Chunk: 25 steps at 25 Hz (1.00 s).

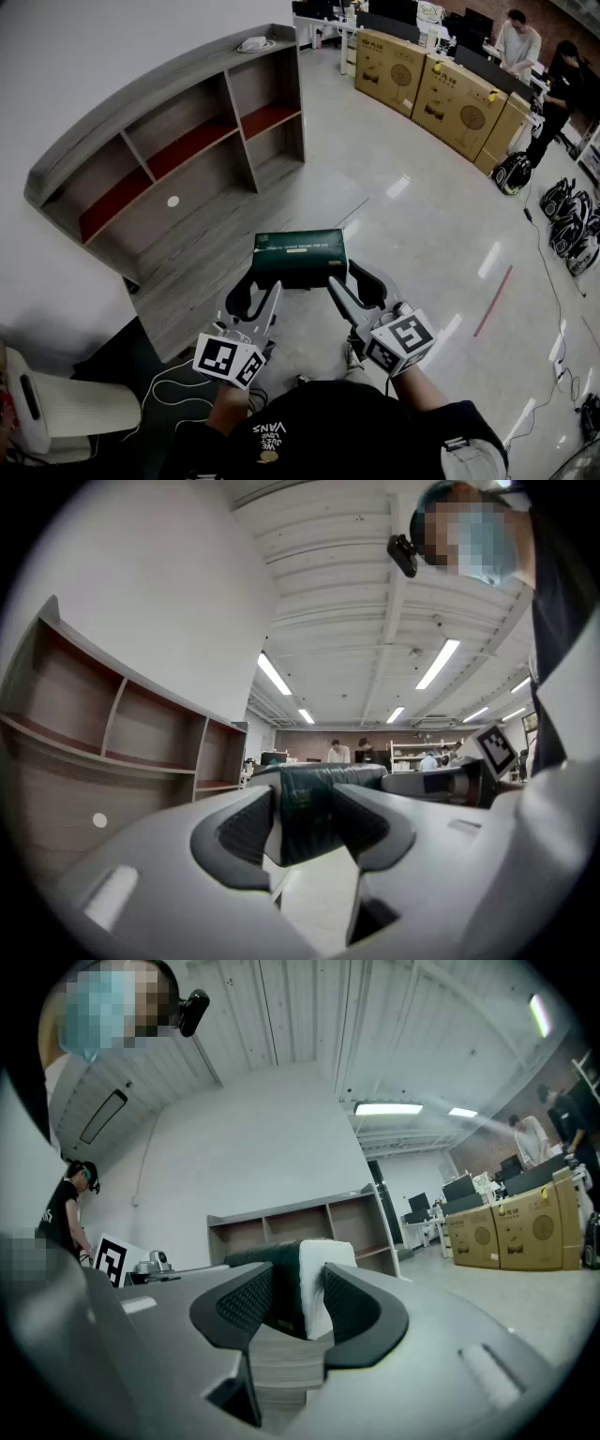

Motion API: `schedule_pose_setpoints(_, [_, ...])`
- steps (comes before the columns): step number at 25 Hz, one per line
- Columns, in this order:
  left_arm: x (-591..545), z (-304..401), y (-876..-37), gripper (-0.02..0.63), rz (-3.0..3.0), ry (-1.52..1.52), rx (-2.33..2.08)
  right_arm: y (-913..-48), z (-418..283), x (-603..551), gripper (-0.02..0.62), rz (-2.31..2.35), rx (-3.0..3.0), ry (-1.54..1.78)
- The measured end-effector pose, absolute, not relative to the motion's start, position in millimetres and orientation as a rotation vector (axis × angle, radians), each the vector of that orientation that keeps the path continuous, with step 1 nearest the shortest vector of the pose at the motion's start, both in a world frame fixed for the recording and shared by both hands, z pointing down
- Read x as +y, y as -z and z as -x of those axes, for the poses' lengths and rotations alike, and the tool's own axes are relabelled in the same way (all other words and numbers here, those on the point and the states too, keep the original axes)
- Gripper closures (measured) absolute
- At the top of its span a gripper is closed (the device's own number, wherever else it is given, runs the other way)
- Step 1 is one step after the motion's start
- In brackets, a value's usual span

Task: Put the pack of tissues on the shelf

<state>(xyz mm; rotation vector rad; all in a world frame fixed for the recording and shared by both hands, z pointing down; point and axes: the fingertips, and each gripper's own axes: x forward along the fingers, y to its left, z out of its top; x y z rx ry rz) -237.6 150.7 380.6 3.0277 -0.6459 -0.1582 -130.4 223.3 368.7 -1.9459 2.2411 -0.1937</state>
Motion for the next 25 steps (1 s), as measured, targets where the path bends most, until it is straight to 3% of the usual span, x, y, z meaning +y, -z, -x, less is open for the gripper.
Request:
schedule_pose_setpoints(5, [146, 230, -388, 0.388, -3.024, 0.155, -0.668, -377, 118, 216, 0.431, 1.937, 2.246, 0.155])
schedule_pose_setpoints(25, [116, 91, -395, 0.388, -2.929, 0.198, -0.921, -377, -32, 165, 0.431, 1.771, 2.430, 0.182])
